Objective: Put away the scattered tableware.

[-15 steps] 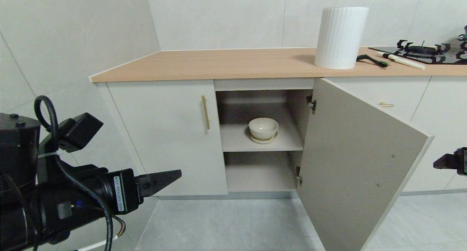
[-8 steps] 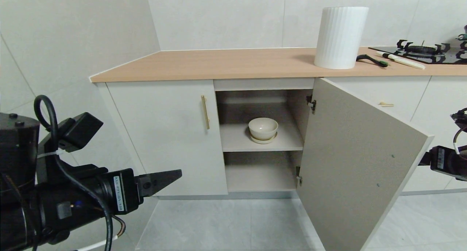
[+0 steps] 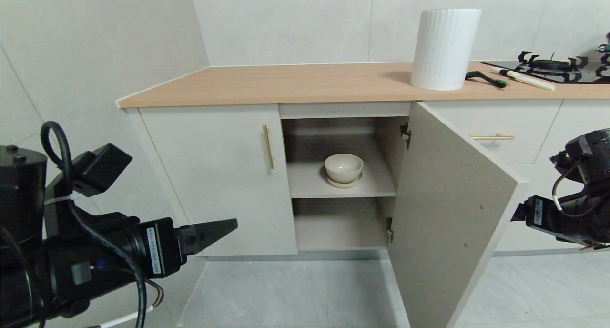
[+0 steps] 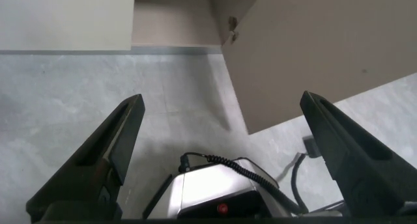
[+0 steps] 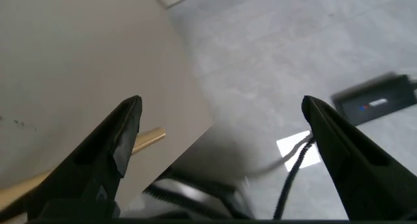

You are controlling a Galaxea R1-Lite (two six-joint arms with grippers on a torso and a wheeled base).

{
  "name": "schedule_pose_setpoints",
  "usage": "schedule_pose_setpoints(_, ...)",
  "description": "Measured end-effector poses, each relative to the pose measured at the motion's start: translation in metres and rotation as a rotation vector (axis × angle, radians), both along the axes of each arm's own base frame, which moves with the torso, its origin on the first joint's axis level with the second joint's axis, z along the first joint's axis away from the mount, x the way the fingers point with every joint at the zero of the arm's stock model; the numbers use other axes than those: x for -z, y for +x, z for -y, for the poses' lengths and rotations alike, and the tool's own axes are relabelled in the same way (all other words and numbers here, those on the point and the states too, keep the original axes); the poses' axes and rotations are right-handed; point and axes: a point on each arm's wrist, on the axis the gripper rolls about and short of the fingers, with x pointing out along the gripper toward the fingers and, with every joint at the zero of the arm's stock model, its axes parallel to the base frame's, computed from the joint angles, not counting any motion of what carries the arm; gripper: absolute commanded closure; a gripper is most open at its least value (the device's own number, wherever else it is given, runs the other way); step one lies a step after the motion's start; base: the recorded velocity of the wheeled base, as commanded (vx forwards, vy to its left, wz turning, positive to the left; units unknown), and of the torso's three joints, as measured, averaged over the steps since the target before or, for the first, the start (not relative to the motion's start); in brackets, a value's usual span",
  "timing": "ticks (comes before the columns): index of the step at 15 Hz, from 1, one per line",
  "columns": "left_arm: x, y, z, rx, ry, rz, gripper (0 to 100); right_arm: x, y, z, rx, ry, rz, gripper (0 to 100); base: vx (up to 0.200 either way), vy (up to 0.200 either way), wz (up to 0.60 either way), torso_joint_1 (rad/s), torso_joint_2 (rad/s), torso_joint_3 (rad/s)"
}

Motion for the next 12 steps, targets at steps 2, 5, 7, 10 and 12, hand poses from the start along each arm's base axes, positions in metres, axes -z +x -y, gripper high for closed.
schedule_pose_setpoints(2, -0.002, -0.001, -0.001, -0.001, -0.006, 0.008, 0, 0.002, 0.003, -0.015, -0.055, 0.009, 0.005, 0, 0.000, 0.000, 0.00, 0.000, 0.00, 0.000)
schedule_pose_setpoints(5, -0.002, 0.000, -0.001, -0.009, -0.008, 0.005, 0, 0.007, 0.022, -0.045, -0.156, 0.020, 0.075, 0, 0.000, 0.000, 0.00, 0.000, 0.00, 0.000)
schedule_pose_setpoints(7, -0.001, 0.002, -0.001, -0.014, -0.006, -0.001, 0, 0.010, 0.036, -0.070, -0.248, 0.043, 0.116, 0, 0.000, 0.000, 0.00, 0.000, 0.00, 0.000)
schedule_pose_setpoints(10, 0.000, 0.005, -0.001, -0.031, -0.007, 0.004, 0, 0.012, 0.056, -0.100, -0.338, 0.064, 0.126, 0, 0.000, 0.000, 0.00, 0.000, 0.00, 0.000)
schedule_pose_setpoints(12, 0.000, 0.007, -0.001, -0.037, -0.007, 0.005, 0, 0.012, 0.071, -0.118, -0.388, 0.085, 0.145, 0, 0.000, 0.000, 0.00, 0.000, 0.00, 0.000)
